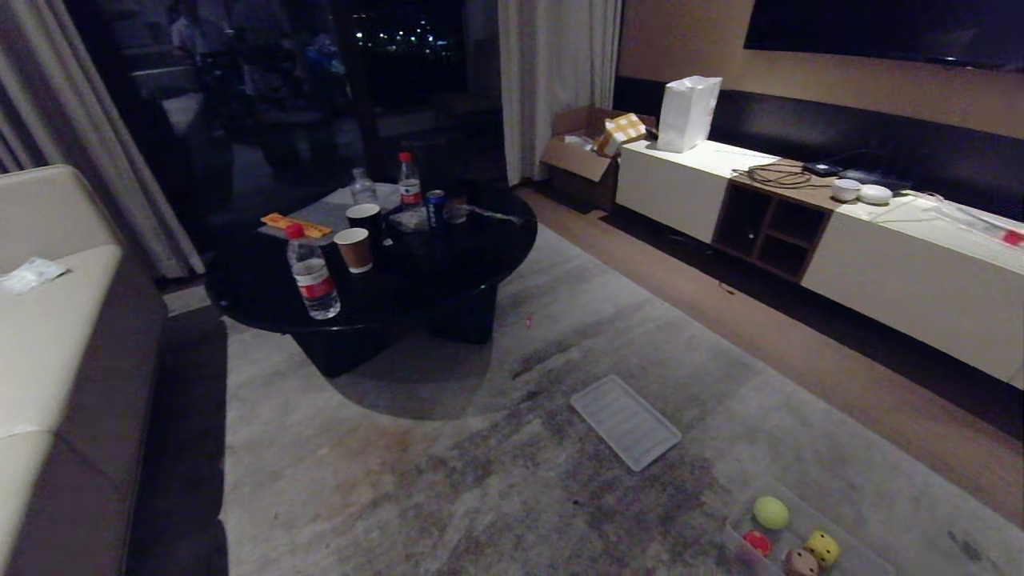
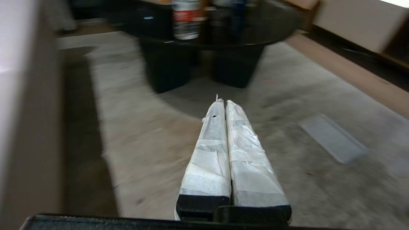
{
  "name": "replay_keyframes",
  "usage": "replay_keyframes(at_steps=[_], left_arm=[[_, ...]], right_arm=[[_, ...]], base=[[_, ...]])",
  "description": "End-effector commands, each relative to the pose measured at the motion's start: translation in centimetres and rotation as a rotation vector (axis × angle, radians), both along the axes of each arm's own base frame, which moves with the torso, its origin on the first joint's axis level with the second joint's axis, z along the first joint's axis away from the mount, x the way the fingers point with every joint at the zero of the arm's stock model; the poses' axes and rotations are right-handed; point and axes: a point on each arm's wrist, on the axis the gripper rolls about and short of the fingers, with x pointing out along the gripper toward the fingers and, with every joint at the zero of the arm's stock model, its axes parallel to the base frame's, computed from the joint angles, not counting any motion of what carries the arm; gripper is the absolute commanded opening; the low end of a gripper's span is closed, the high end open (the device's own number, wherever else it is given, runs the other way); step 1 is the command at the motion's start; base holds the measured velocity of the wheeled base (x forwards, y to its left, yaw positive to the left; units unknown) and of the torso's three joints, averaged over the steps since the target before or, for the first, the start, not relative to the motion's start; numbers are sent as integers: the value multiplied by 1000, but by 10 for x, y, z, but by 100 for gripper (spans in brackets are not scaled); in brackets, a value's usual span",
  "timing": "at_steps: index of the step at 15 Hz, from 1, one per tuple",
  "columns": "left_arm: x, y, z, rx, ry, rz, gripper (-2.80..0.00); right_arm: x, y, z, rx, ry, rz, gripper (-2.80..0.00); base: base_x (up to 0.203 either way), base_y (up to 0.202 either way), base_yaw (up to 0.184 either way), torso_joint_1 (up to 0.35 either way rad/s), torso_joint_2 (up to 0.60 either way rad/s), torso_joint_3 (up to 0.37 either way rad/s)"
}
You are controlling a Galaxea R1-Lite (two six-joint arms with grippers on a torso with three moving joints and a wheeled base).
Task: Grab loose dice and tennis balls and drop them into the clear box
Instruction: Put the ball in the box
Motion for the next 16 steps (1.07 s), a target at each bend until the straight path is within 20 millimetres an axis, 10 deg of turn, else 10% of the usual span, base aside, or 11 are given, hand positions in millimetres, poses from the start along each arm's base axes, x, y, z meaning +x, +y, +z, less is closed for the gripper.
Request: replay_keyframes(at_steps=[1,16], left_arm=[[0,0,0,-1,3,1,-280],[0,0,0,-2,3,1,-280]], right_arm=[[0,0,0,-1,2,1,-280],[0,0,0,5,2,0,-280]], base=[[1,10,-161,4,5,2],[1,8,-134,2,2,2]])
